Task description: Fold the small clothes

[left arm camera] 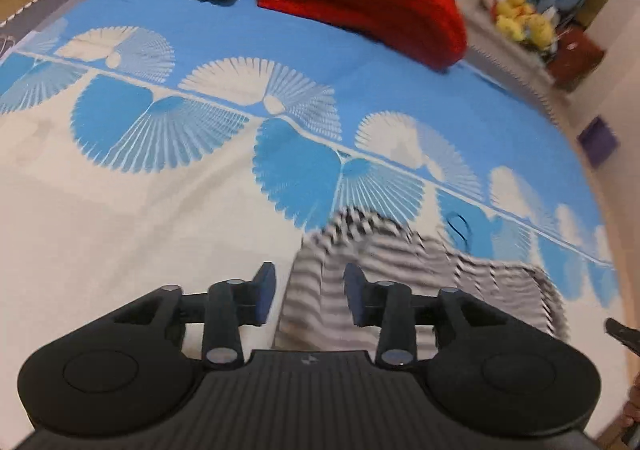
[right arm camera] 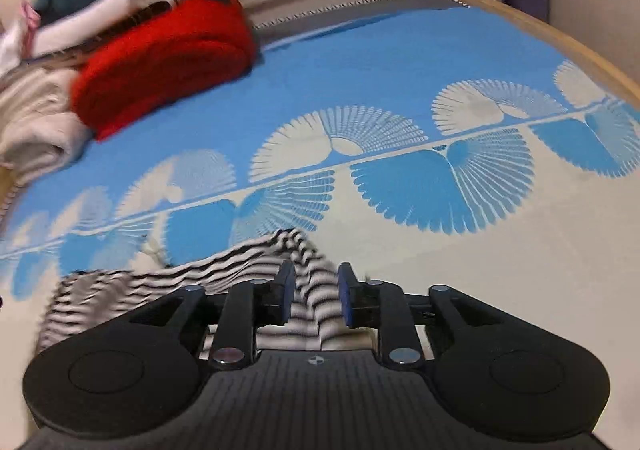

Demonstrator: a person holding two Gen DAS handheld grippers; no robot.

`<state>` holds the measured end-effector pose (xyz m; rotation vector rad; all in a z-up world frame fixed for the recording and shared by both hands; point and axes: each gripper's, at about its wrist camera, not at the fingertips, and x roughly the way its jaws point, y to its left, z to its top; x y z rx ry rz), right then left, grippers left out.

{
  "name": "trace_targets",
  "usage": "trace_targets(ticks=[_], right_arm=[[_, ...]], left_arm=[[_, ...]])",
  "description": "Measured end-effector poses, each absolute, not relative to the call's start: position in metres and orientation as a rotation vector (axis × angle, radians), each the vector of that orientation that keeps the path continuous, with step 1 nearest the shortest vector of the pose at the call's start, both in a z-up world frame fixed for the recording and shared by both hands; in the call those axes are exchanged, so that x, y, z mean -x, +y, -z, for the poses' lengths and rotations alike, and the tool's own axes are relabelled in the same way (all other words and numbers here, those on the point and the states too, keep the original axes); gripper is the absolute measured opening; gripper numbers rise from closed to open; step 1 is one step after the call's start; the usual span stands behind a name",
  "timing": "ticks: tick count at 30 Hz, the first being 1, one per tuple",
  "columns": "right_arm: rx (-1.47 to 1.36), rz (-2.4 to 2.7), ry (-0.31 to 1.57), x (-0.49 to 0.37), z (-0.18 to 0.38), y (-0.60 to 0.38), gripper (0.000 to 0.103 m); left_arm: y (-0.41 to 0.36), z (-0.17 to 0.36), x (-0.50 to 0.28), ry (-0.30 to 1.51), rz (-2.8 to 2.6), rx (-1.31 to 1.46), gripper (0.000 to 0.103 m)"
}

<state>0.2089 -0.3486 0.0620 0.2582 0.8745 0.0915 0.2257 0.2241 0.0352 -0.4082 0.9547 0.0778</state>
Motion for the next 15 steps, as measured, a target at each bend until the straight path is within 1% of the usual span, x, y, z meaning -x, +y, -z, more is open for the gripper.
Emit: trace_targets(ticks=[2, 5, 7, 9, 11, 15], right_arm=[[-0.246, -0.113, 0.898, -0.187, -0.058, -0.353, 0.041], [-0.289, -0.119, 0.963, -0.168, -0.032, -0.357, 0.041], [-0.356, -0.137, 1.063, -0.164, -0.011, -0.36, 0.041], [-0.371, -0.135, 1.066, -0.162, -0.007, -0.361, 0.041], [-0.345, -0.125, 1.078, -0.162, -0.001, -0.361, 0.041], [-0.329, -0.115, 1.184, -0.163, 0.018, -0.361, 0.042]], left_arm=[[0.23, -0.025, -0.201, 0.982, -0.078, 0.455, 0.044], [0.236, 0.012, -0.185, 1.095, -0.091, 0.53, 0.044], [0.24, 0.034, -0.179, 1.148, -0.096, 0.606, 0.044], [0.242, 0.057, -0.176, 1.223, -0.105, 0.678, 0.044], [0.242, 0.066, -0.178, 1.257, -0.095, 0.708, 0.044], [0.235, 0.078, -0.184, 1.28, -0.094, 0.679, 0.045]])
